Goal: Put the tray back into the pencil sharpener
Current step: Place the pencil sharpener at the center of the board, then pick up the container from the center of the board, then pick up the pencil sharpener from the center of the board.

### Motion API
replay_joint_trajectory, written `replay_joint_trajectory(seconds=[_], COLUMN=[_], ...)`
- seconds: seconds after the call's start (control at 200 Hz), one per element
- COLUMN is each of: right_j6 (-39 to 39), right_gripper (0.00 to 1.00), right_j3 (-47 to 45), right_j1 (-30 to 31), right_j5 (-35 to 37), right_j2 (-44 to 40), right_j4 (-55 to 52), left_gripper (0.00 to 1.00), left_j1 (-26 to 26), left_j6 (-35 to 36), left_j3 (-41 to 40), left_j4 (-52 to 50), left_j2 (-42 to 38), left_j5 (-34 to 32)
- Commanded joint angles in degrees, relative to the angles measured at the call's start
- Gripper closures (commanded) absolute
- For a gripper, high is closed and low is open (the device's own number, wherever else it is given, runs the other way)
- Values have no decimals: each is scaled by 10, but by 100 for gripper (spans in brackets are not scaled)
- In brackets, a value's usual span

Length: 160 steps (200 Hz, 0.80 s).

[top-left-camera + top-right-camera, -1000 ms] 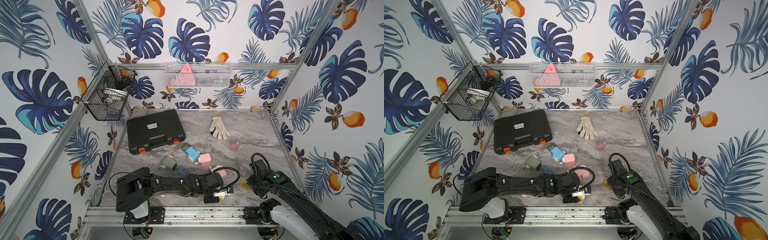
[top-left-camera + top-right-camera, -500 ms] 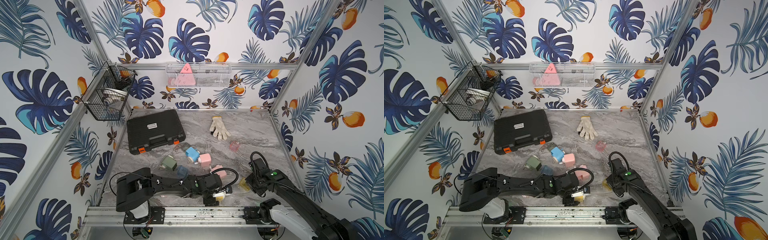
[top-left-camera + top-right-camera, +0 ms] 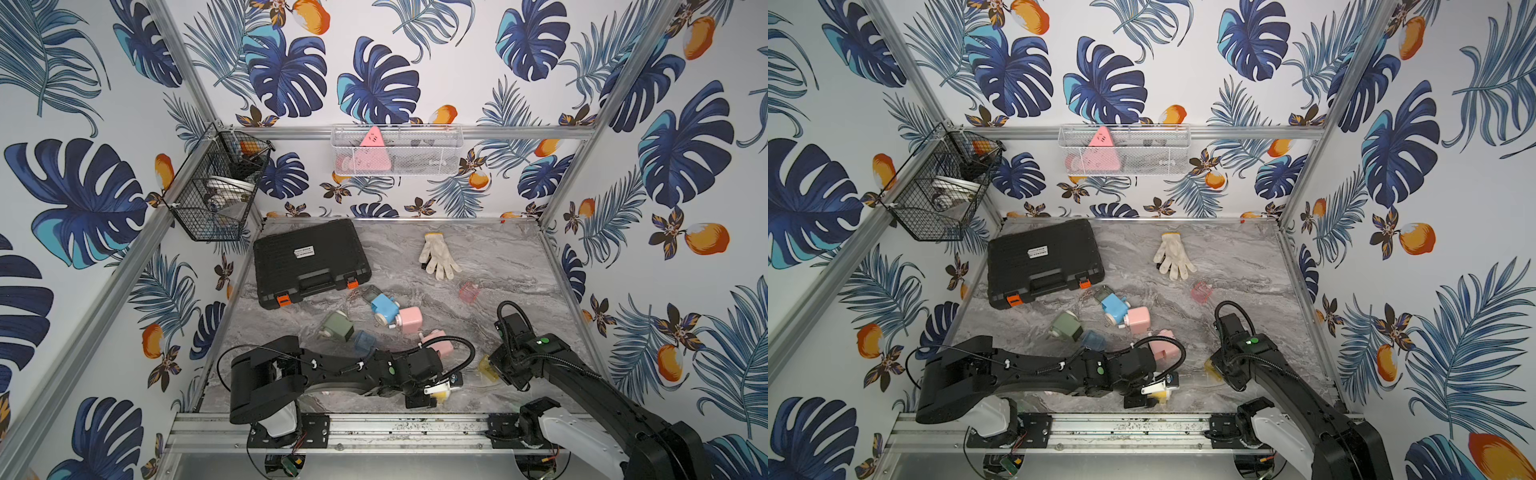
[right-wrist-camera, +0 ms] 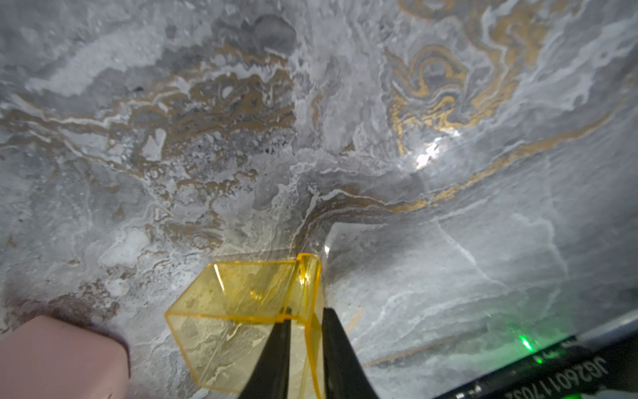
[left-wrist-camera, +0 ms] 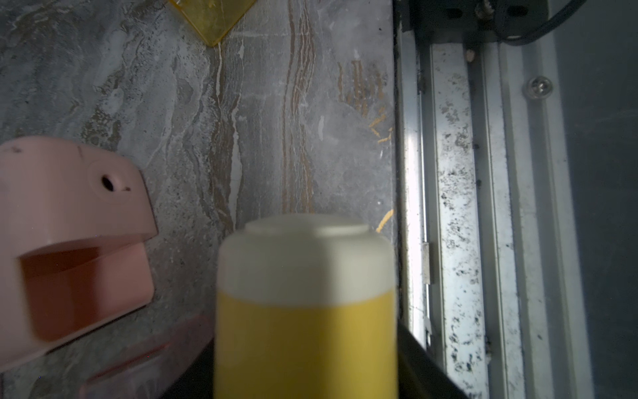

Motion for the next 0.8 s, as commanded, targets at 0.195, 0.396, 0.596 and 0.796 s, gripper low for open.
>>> replay_joint_trajectory(seconds=[0.195,0.396,0.596,0.796], right_j6=[-10,-44,-78,-86], right_gripper=[91,100,100,100], right_j3=[6,13,37,57], right_j1=[0,1,13,56], right_j5=[-6,-8,-4,-6], right_j2=[7,4,-2,8], right_j4=[-2,-3,-20,-48], left_gripper=[53,57,57,57], left_j1=[3,5,7,11], left_j6=[-1,-13,-32,-47], left_j3=[-6,-17,-44,-72], left_j4=[18,26,29,34], left_j2=[-6,-27,-61,-84], left_j5=[-1,-4,-2,-3])
